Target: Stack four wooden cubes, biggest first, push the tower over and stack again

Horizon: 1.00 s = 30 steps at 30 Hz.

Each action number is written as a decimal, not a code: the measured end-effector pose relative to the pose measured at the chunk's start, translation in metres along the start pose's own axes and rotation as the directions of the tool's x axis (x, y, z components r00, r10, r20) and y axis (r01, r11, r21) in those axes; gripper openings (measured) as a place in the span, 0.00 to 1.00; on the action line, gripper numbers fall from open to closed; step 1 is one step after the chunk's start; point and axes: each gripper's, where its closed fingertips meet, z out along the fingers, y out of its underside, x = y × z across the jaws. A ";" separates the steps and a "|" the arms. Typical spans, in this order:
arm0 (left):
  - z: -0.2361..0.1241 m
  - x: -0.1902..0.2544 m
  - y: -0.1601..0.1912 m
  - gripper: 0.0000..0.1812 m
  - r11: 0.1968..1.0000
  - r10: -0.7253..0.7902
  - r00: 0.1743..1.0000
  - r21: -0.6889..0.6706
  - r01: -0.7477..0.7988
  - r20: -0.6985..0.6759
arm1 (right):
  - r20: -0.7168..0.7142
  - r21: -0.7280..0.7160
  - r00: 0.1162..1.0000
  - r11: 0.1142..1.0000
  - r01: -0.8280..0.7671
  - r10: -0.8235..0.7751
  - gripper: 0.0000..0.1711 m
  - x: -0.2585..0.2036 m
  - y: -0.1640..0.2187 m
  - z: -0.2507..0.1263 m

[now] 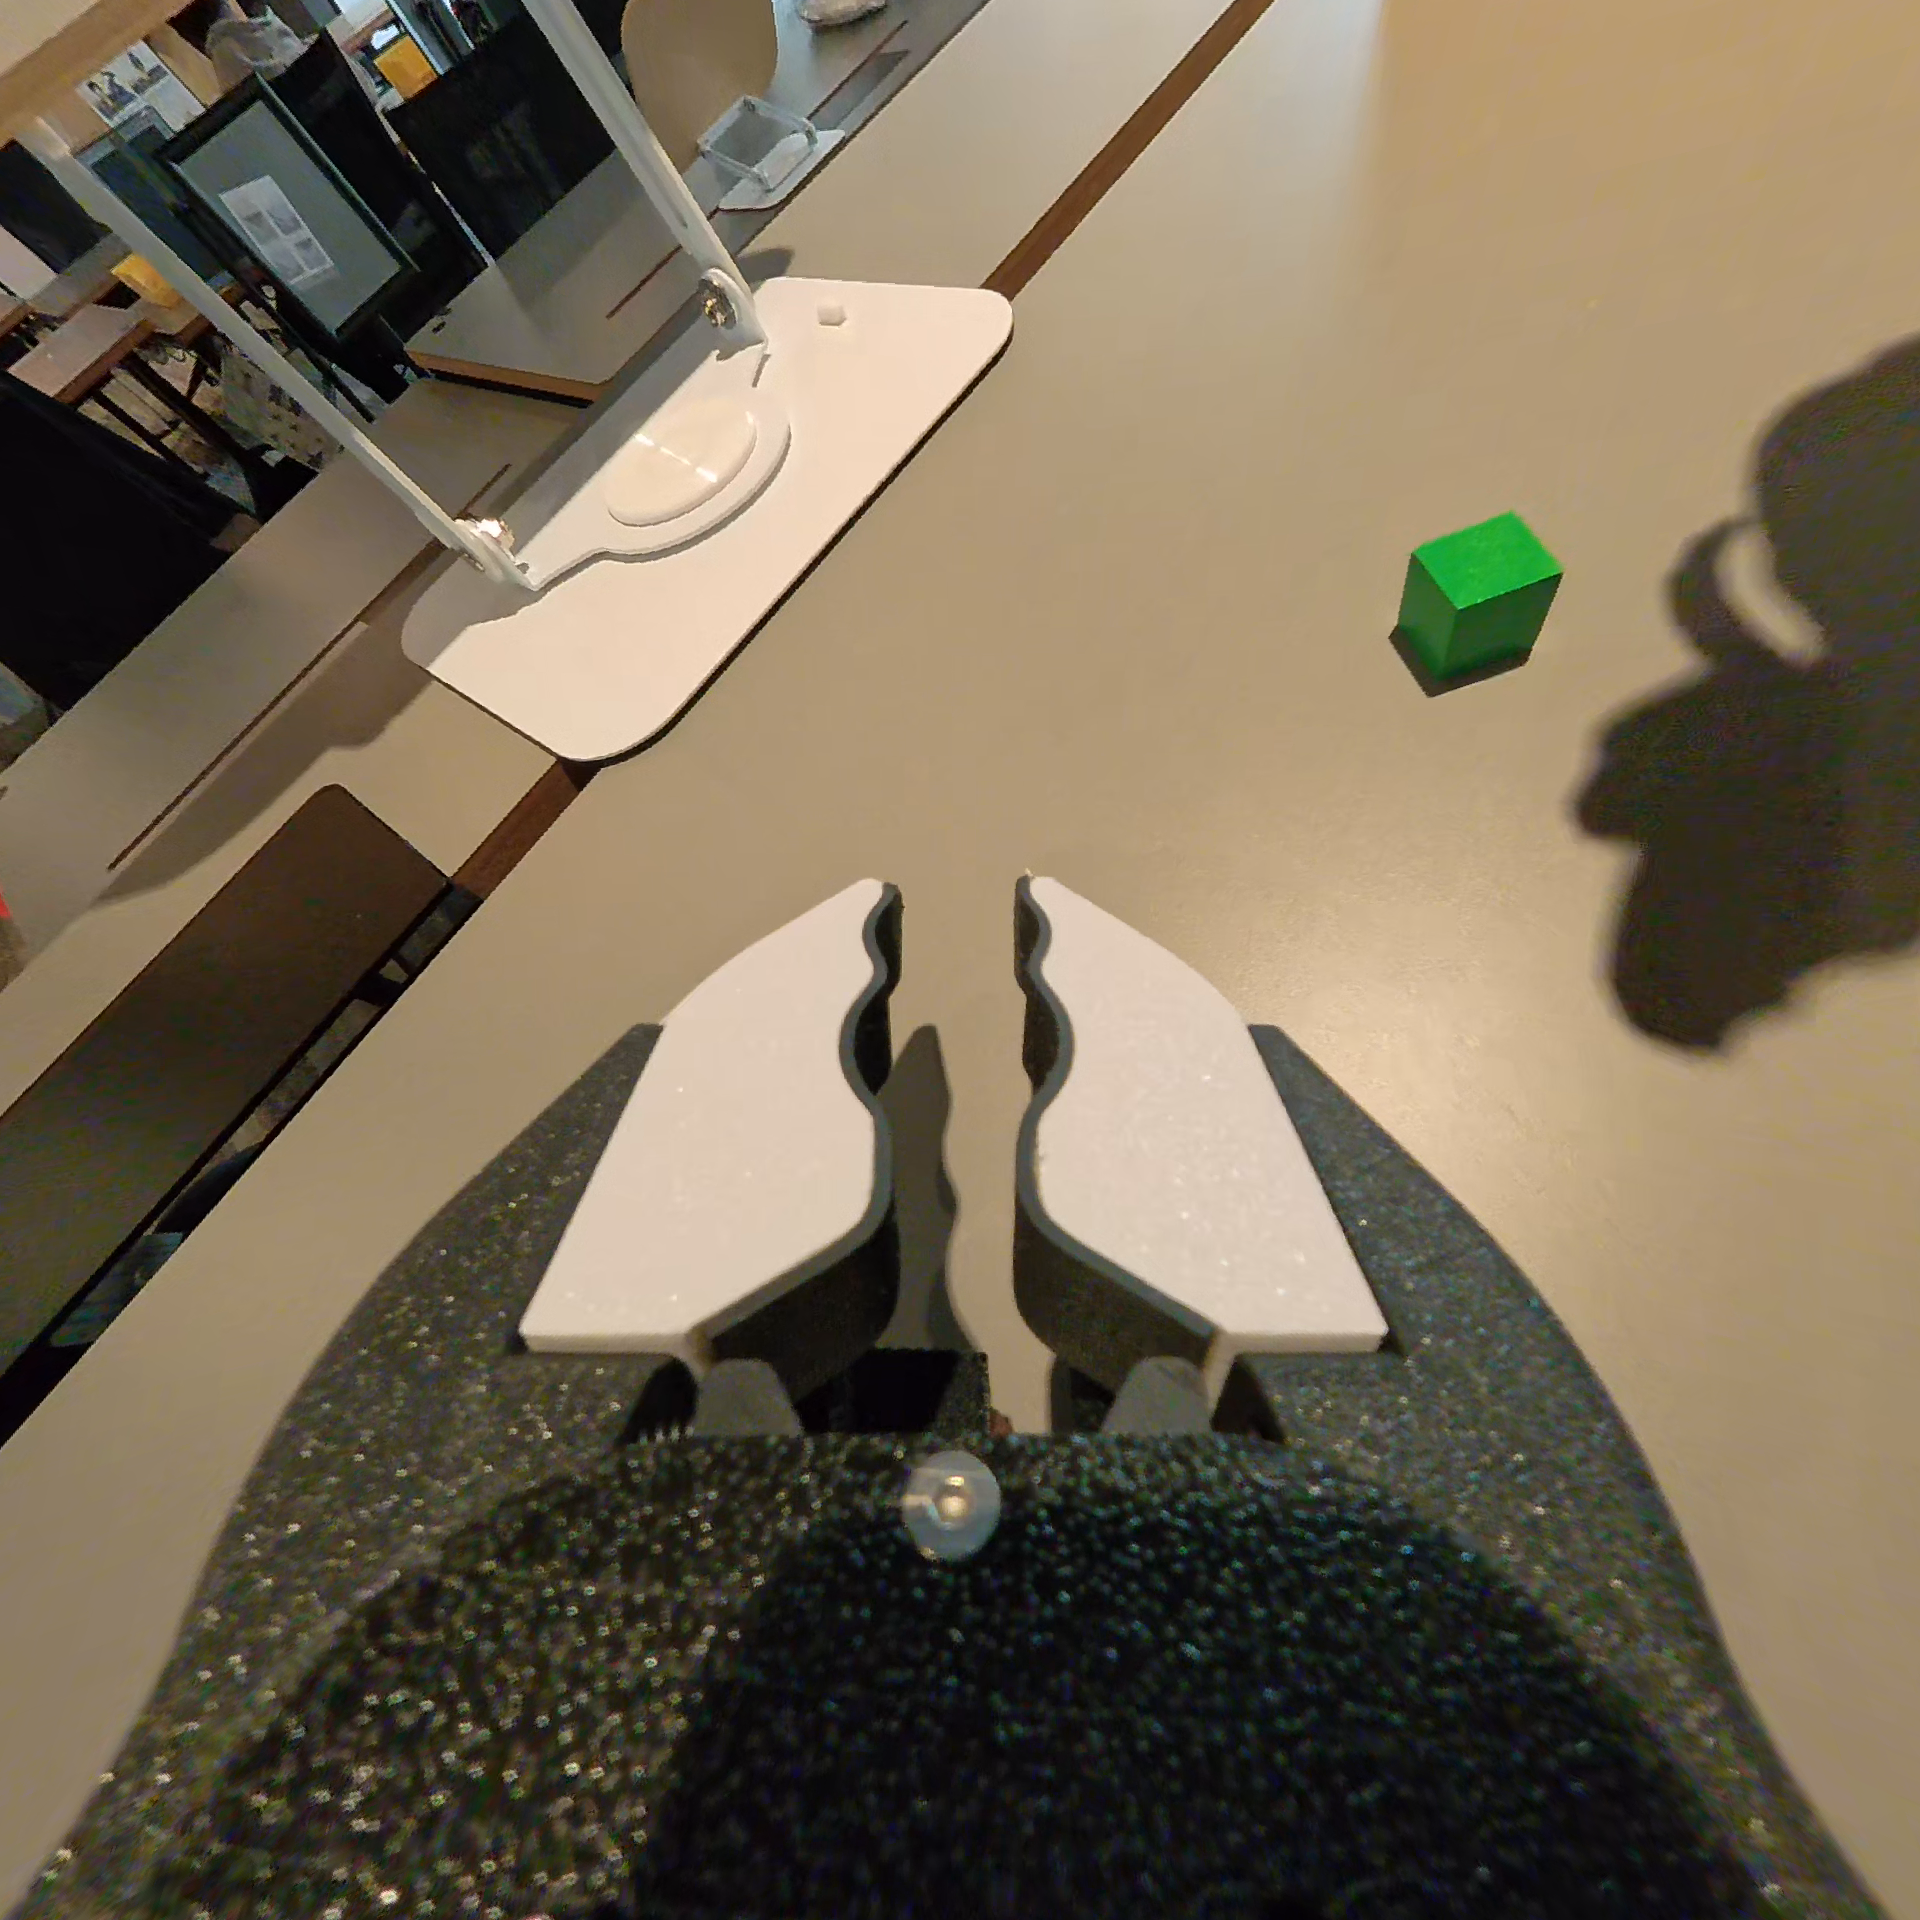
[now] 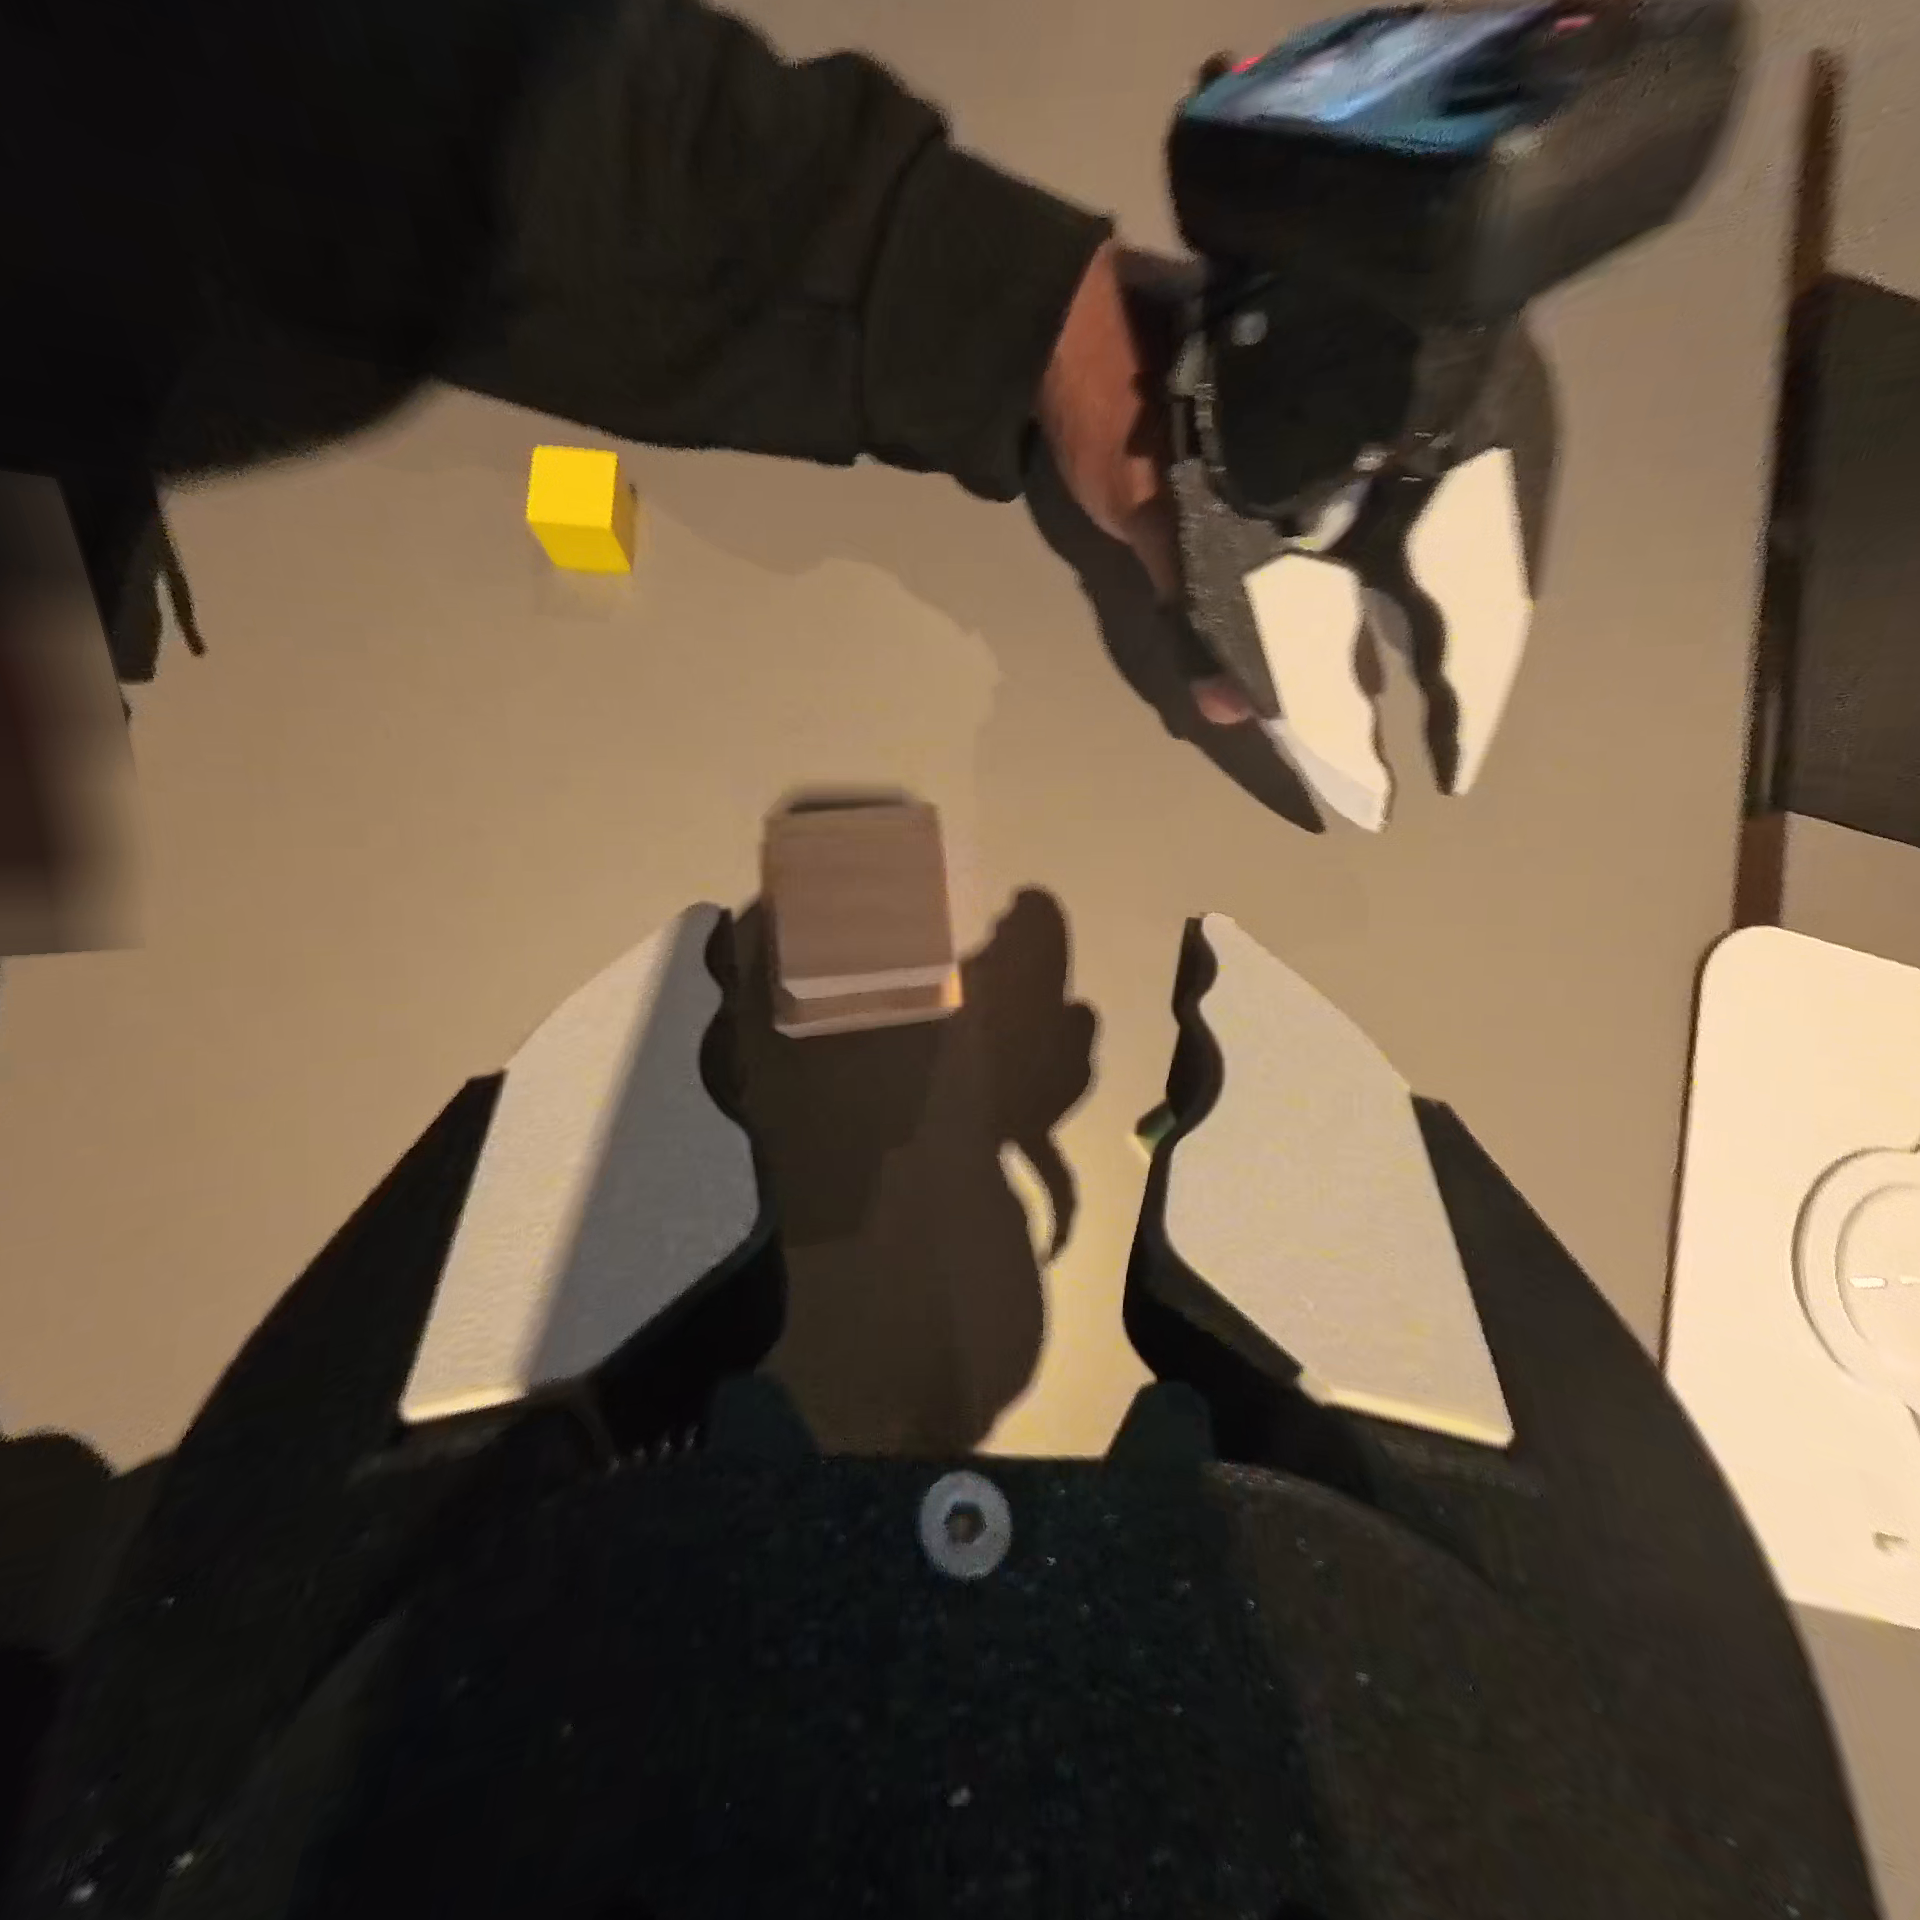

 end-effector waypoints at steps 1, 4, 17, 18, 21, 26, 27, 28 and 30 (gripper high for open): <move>0.000 0.000 0.000 0.11 1.000 0.000 1.000 0.000 0.000 0.000 | -0.023 0.032 0.999 0.999 -0.025 0.026 0.47 0.008 0.002 -0.006; 0.000 0.000 0.000 0.11 1.000 0.000 1.000 0.001 0.000 0.000 | -0.154 0.118 0.973 0.981 -0.155 0.172 0.41 0.048 0.022 -0.015; -0.001 0.000 0.000 0.11 1.000 -0.004 1.000 0.001 0.004 -0.009 | -0.305 0.169 0.704 0.764 -0.622 0.641 0.35 0.081 0.125 0.056; 0.000 0.000 0.001 0.11 1.000 -0.004 1.000 0.000 0.004 -0.009 | -0.323 0.160 0.697 0.763 -0.626 0.640 0.34 0.079 0.128 0.058; 0.000 0.001 0.001 0.11 1.000 0.004 1.000 -0.003 -0.004 -0.005 | -0.401 0.149 0.698 0.794 -0.590 0.593 0.33 0.083 0.129 0.057; 0.001 0.001 0.002 0.11 1.000 0.025 1.000 -0.017 -0.025 0.007 | -0.403 0.108 0.748 0.839 -0.533 0.527 0.32 0.079 0.125 0.064; 0.001 0.002 0.002 0.11 0.999 0.031 0.999 -0.017 -0.031 0.011 | -0.395 0.106 0.757 0.845 -0.524 0.520 0.32 0.078 0.124 0.065; 0.001 0.002 0.002 0.11 0.999 0.038 0.999 -0.014 -0.038 0.016 | -0.383 0.103 0.767 0.849 -0.519 0.515 0.32 0.077 0.123 0.066; -0.001 0.002 0.000 0.12 0.999 0.052 0.998 0.003 -0.052 0.025 | -0.358 0.104 0.777 0.849 -0.518 0.518 0.33 0.075 0.122 0.067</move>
